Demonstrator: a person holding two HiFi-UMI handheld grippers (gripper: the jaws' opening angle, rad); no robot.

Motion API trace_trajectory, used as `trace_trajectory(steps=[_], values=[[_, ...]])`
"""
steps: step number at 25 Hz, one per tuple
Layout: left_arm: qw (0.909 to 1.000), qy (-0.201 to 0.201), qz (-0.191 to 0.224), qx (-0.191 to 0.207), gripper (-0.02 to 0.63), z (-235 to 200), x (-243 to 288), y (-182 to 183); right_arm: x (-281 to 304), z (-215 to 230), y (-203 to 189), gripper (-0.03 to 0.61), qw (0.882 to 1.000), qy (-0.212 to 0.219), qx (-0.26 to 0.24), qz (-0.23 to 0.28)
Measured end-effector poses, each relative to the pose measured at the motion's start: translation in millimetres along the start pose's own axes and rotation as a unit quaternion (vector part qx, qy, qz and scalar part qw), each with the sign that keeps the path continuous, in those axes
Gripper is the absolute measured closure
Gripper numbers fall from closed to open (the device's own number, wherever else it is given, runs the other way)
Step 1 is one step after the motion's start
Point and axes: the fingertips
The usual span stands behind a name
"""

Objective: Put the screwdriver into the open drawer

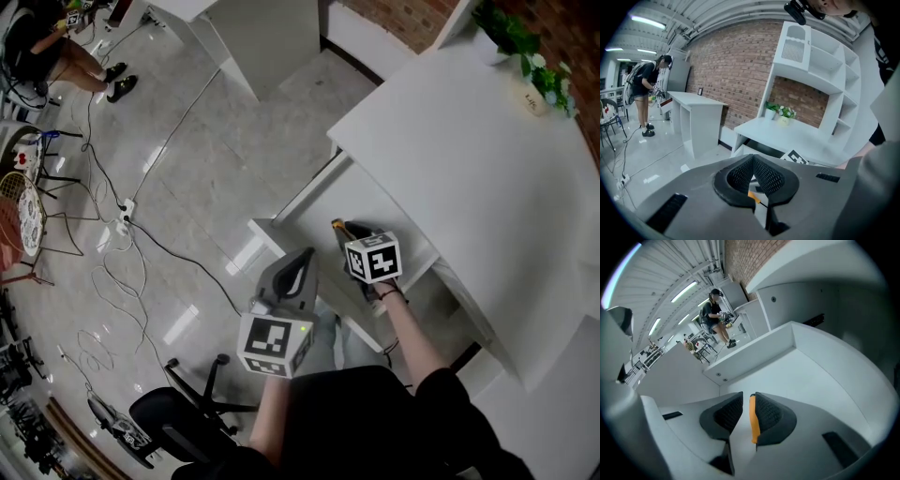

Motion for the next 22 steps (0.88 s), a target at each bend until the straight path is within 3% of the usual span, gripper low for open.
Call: trace_trajectory(steps=[4,22], values=[[0.9999,0.002,0.011,0.003,0.604,2,-10,12,-25,-13,5,0.546,1.000,0.002,-0.019,0.015],[0.9970,0.010,0.069,0.034,0.606,19,-66,54,-162,-80,42,0.561,0.984,0.066,-0.043,0.158]])
Point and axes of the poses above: the fingertips, and each gripper's own axes: x forward along the fingers, z to its right, y out of its top, and after that the axes turned 9 degrees about -z, right-handed
